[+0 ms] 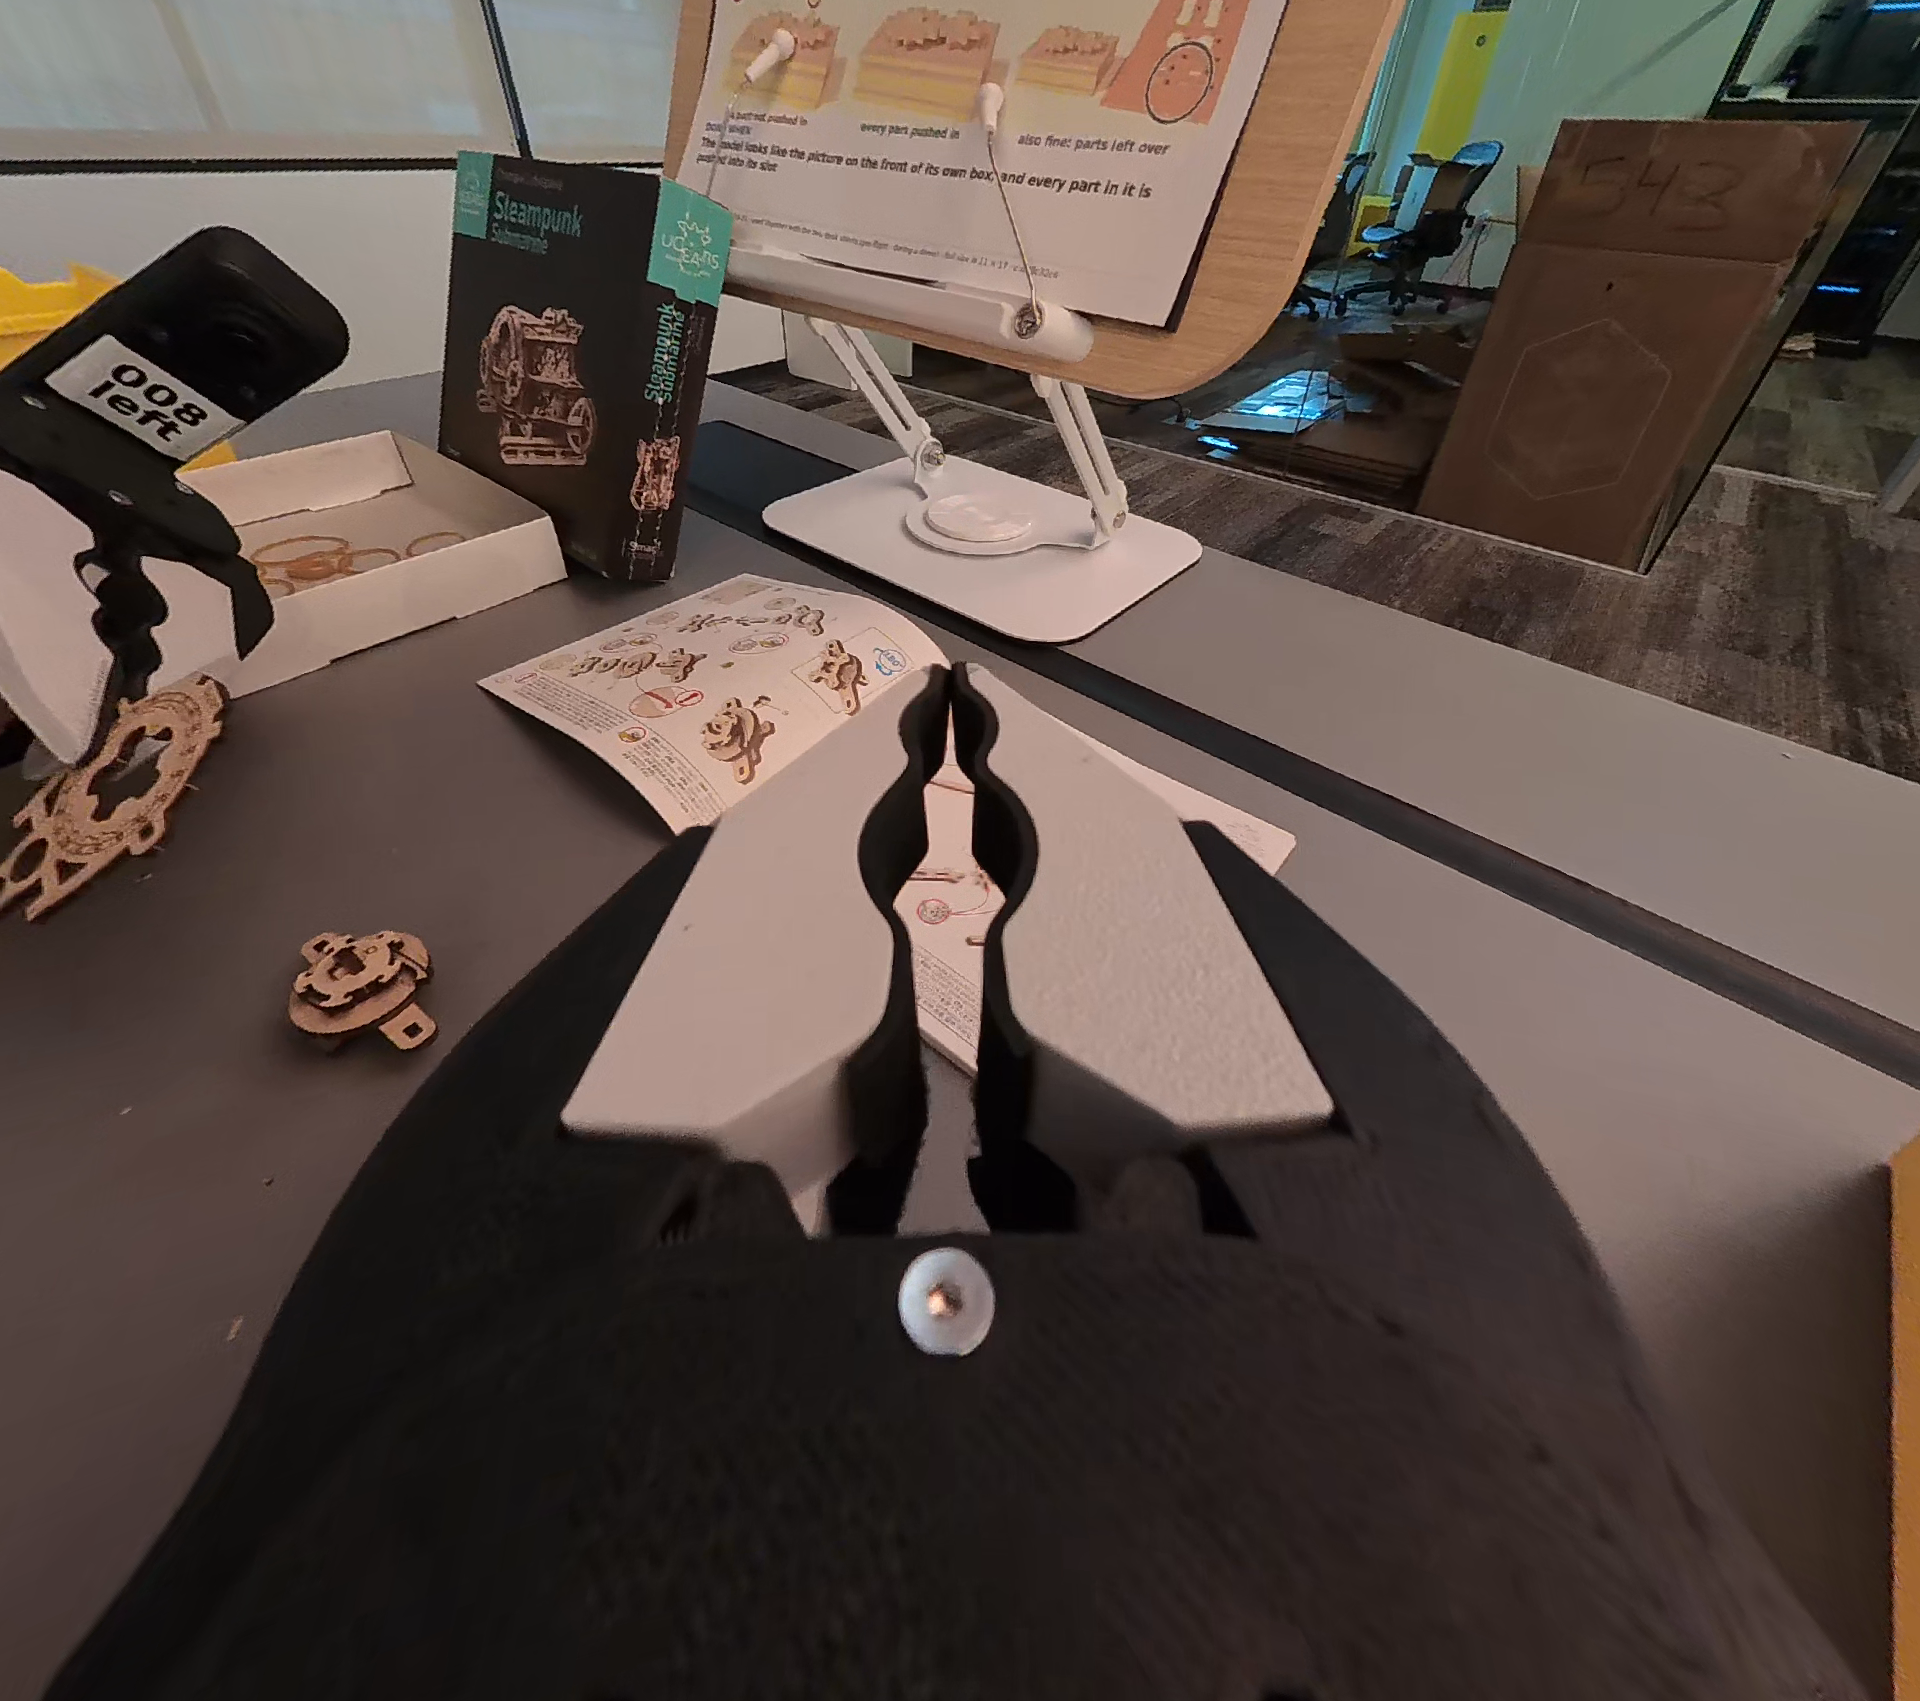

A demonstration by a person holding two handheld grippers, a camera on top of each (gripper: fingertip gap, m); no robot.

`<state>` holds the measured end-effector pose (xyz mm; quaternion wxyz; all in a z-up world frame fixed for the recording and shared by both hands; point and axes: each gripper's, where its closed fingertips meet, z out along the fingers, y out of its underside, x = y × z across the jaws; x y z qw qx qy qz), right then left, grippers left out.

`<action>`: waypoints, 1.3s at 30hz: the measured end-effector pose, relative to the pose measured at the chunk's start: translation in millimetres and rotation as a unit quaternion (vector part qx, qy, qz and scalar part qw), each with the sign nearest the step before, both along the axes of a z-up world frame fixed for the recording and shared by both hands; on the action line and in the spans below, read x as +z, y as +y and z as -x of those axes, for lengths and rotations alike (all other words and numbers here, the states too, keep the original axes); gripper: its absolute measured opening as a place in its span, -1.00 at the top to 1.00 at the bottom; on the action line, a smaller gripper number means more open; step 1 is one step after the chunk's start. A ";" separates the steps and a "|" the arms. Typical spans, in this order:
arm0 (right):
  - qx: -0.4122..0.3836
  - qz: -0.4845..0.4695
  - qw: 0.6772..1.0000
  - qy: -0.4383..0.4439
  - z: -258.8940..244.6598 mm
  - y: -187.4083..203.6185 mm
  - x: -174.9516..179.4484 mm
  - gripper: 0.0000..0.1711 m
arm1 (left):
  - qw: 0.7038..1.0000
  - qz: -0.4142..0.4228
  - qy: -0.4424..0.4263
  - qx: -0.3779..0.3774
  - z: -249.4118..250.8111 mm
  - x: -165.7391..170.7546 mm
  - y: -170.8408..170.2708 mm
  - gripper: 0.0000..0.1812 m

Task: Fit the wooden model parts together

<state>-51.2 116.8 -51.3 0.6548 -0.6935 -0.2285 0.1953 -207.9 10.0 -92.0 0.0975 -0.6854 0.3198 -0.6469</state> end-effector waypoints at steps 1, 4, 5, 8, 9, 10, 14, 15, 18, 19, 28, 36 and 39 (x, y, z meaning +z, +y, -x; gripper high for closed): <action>0.004 0.002 1.000 0.000 1.3 -0.6 -0.4 1.00 | 1.000 0.000 0.001 0.000 0.0 -0.2 0.0 1.00; 0.017 0.007 1.000 0.004 6.0 -2.4 -1.8 1.00 | 1.000 -0.002 0.002 0.003 0.0 -0.7 0.9 1.00; 0.019 0.009 1.000 0.005 6.8 -2.6 -2.5 1.00 | 1.000 -0.002 0.002 0.004 0.1 -0.7 1.1 1.00; 0.022 0.012 1.000 0.012 7.4 -2.7 -2.8 1.00 | 1.000 -0.002 0.001 0.007 0.5 -0.5 2.5 1.00; 0.023 0.014 1.000 0.016 7.2 -2.6 -2.8 1.00 | 1.000 -0.002 0.000 0.008 0.6 -0.5 2.9 1.00; 0.024 0.016 0.999 0.020 6.9 -2.3 -2.9 0.99 | 1.000 -0.002 0.000 0.009 0.6 -0.6 3.3 1.00; 0.020 0.023 0.999 0.036 4.5 -0.2 -3.3 0.89 | 1.000 -0.001 -0.001 0.013 0.8 -0.4 4.7 1.00; 0.017 0.024 0.999 0.039 3.8 0.4 -3.2 0.85 | 1.000 -0.001 -0.001 0.014 0.8 -0.3 4.9 1.00; 0.010 0.023 0.999 0.044 1.7 1.8 -2.7 0.77 | 1.000 -0.002 -0.002 0.016 0.7 -0.1 5.5 1.00; 0.006 0.022 0.999 0.046 0.6 2.5 -2.2 0.73 | 1.000 -0.002 -0.002 0.017 0.7 -0.2 5.8 1.00; 0.017 0.026 0.998 0.059 1.0 0.9 -1.2 0.90 | 1.000 -0.003 -0.004 0.022 1.3 0.9 7.7 1.00; 0.034 0.027 0.997 0.062 6.2 -1.4 -1.1 0.88 | 1.000 -0.004 -0.005 0.022 1.1 1.3 7.4 1.00; 0.047 0.035 0.996 0.060 9.3 -2.7 -3.3 1.00 | 1.000 -0.003 -0.005 0.022 1.2 1.6 7.7 1.00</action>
